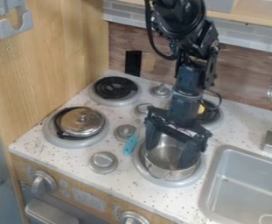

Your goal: Covered the pan on the bottom right burner

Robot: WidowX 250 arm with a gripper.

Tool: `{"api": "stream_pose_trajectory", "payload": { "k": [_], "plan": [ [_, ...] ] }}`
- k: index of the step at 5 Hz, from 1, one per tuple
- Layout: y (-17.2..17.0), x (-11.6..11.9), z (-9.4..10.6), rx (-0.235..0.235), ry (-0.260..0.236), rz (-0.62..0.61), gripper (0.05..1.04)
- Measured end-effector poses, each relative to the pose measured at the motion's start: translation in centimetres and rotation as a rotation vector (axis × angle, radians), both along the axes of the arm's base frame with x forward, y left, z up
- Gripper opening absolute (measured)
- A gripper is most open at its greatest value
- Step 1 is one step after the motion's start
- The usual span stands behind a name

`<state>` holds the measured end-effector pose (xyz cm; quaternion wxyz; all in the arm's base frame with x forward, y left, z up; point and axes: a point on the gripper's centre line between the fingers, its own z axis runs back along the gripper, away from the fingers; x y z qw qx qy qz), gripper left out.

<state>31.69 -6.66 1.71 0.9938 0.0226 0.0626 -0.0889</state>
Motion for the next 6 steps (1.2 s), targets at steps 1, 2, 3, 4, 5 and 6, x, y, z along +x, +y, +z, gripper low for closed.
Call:
{"api": "stream_pose_trajectory", "payload": {
  "k": [1,2,3,4,5,6],
  "plan": [
    [0.1,-0.6,-1.0,0.007,0.036,-0.001,0.998],
    [0.4,-0.7,-1.2,0.004,0.042,0.013,0.998],
    [1.5,-0.1,-0.1,-0.005,0.007,0.052,0.998],
    [3.8,0.6,2.3,-0.015,-0.063,0.126,0.998],
    [7.7,0.5,3.2,-0.034,-0.091,0.258,0.998],
    [11.9,0.1,3.2,-0.053,-0.096,0.383,0.998]
  ]
}}
